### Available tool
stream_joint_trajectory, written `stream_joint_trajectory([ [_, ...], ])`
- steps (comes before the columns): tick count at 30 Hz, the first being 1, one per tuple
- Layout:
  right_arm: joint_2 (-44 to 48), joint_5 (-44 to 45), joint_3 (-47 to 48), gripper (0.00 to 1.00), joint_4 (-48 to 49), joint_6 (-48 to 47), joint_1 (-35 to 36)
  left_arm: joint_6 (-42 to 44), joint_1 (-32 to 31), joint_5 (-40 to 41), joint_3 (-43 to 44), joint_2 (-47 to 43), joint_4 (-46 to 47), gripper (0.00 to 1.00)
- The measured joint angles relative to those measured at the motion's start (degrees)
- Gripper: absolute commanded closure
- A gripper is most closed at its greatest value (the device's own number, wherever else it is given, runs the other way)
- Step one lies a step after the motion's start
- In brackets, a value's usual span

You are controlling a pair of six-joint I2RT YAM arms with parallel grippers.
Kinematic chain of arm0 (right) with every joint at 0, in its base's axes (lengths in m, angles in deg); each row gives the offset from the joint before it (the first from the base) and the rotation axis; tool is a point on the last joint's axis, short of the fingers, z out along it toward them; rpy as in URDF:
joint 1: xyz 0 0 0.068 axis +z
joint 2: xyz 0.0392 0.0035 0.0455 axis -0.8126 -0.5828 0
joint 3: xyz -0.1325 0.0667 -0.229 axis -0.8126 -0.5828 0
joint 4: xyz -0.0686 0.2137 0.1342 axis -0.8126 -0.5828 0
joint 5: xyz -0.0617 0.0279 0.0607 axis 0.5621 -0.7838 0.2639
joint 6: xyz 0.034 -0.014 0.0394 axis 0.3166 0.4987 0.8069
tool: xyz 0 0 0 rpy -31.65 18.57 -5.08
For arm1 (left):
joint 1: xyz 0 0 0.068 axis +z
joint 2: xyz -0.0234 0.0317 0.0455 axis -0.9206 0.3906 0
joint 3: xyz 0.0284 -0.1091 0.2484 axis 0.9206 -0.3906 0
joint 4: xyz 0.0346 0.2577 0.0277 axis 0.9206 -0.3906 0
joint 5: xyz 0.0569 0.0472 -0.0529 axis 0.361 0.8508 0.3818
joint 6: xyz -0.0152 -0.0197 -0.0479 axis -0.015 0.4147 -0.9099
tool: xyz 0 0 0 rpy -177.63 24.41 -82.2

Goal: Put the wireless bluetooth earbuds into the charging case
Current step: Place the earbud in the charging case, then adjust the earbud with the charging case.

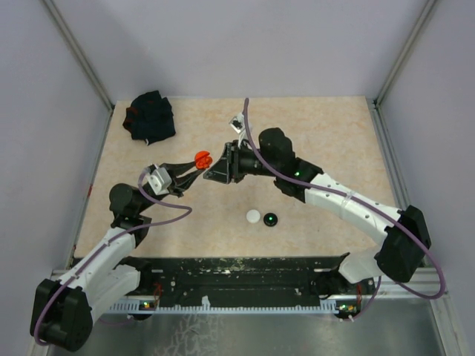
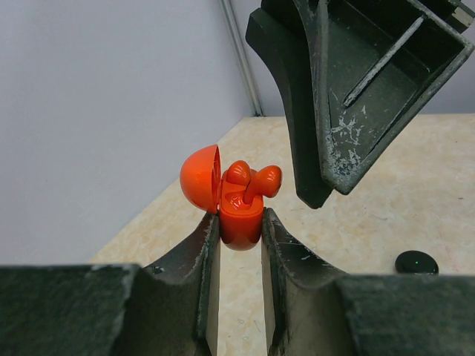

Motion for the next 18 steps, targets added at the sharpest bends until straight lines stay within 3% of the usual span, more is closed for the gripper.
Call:
stream_joint_trajectory([
  [7,0.20,0.74,3.37,0.47,-4.72,-5.60,0.09,0.02,0.00,0.15,0.00,-0.07,-0.07,1.00],
  [18,1.42,2.49,4.83,0.45,-7.45,-12.52,0.11,-0.92,0.00,-0.50,0.13,0.07,-0.11,1.00],
])
